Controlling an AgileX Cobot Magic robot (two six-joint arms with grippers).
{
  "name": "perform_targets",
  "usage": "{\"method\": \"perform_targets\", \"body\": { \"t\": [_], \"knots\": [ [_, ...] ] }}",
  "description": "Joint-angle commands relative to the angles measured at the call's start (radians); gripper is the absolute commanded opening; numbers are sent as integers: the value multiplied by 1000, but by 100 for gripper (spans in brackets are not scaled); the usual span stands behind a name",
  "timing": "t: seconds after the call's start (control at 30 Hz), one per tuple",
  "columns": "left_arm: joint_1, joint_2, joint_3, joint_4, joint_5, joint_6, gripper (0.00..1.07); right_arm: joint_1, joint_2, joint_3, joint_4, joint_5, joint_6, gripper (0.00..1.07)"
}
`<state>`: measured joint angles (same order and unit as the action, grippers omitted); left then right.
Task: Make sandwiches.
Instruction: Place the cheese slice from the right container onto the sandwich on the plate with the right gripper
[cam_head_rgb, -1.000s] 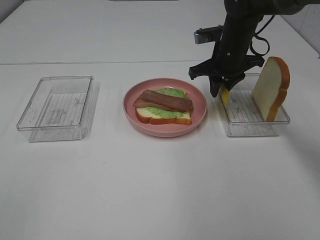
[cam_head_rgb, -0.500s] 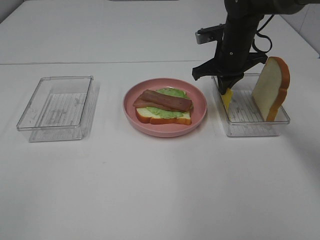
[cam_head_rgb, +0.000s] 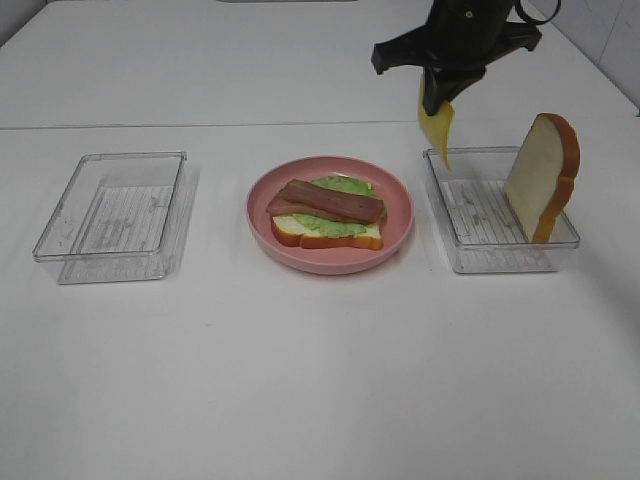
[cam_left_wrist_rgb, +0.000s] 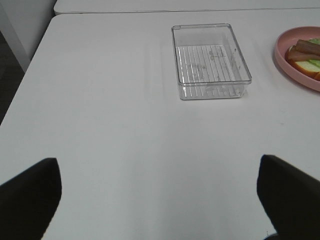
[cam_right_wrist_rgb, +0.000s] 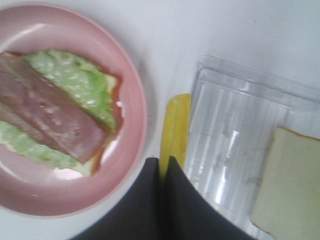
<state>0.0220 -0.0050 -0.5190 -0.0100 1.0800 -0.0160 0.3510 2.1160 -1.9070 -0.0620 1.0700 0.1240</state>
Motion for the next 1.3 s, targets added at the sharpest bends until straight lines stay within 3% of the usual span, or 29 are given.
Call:
{"method": "perform_targets", "body": {
  "t": [0.03, 0.43, 0.63, 0.73, 0.9, 1.3],
  "knots": [
    [2, -12, 2, -8, -6, -3, 100, 67, -6, -15, 109, -20, -44, 0],
    [2, -12, 2, -8, -6, -3, 100, 241, 83, -15, 241, -117, -88, 0],
    [2, -12, 2, -8, -6, -3, 100, 254, 125, -15, 227, -142, -96, 0],
    [2, -12, 2, -8, -6, -3, 100, 252, 139, -15, 194, -150, -96, 0],
    [2, -12, 2, -8, -6, -3, 100, 252, 166, -15, -26, -164, -66, 0],
    [2, -12, 2, -8, -6, -3, 100, 252, 168, -15, -81, -198, -80, 0]
  ]
}}
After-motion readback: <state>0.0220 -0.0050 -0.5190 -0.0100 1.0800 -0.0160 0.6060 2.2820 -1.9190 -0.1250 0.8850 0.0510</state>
